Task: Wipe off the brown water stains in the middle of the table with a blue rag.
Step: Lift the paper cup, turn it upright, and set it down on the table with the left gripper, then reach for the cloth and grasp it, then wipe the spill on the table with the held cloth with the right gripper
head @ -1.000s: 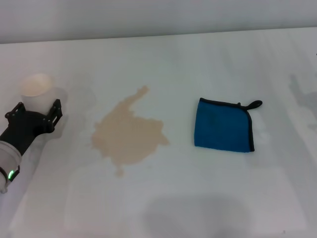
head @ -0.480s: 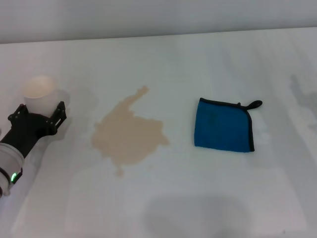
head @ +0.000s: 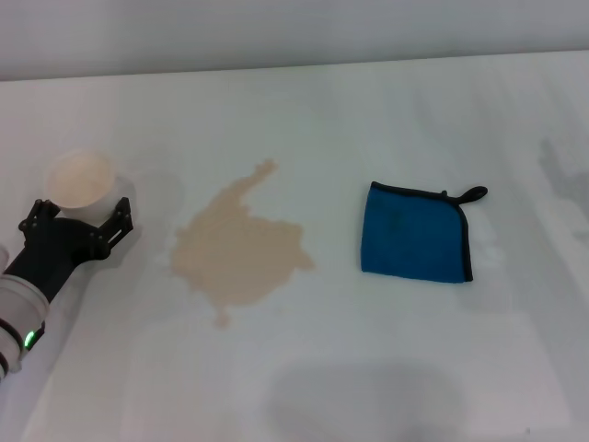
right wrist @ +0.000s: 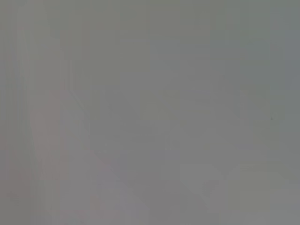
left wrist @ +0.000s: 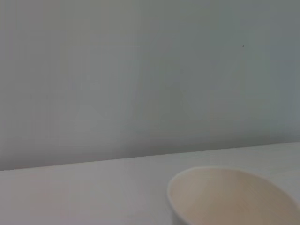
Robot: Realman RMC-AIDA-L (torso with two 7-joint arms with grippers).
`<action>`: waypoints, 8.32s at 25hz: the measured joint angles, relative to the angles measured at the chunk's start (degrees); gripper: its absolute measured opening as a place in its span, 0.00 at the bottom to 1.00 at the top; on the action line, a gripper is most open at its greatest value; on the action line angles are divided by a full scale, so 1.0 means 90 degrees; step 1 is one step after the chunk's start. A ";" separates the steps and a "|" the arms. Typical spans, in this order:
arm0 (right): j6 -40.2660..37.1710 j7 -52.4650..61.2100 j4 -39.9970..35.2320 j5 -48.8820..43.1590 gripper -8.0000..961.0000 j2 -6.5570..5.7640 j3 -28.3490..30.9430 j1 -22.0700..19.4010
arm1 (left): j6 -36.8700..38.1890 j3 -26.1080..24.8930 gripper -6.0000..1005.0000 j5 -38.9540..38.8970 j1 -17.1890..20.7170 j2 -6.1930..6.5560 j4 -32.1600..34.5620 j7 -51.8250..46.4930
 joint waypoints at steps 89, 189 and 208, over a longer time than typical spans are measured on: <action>0.1595 1.0515 -0.4621 -0.7324 0.83 -0.0788 -0.4058 0.2910 | 0.2391 -0.0079 0.88 -0.1052 0.1860 0.0055 0.0226 -0.1722; 0.0472 1.1873 -0.4784 -1.0844 0.31 0.0056 -0.6569 0.3353 | 0.2655 -0.0030 0.88 -0.1025 0.1832 0.0061 0.0219 -0.1989; 0.0554 1.1827 -0.5348 -0.8418 0.11 0.0085 -0.8710 0.3232 | 0.2663 -0.0008 0.88 -0.1006 0.1850 0.0049 0.0227 -0.2170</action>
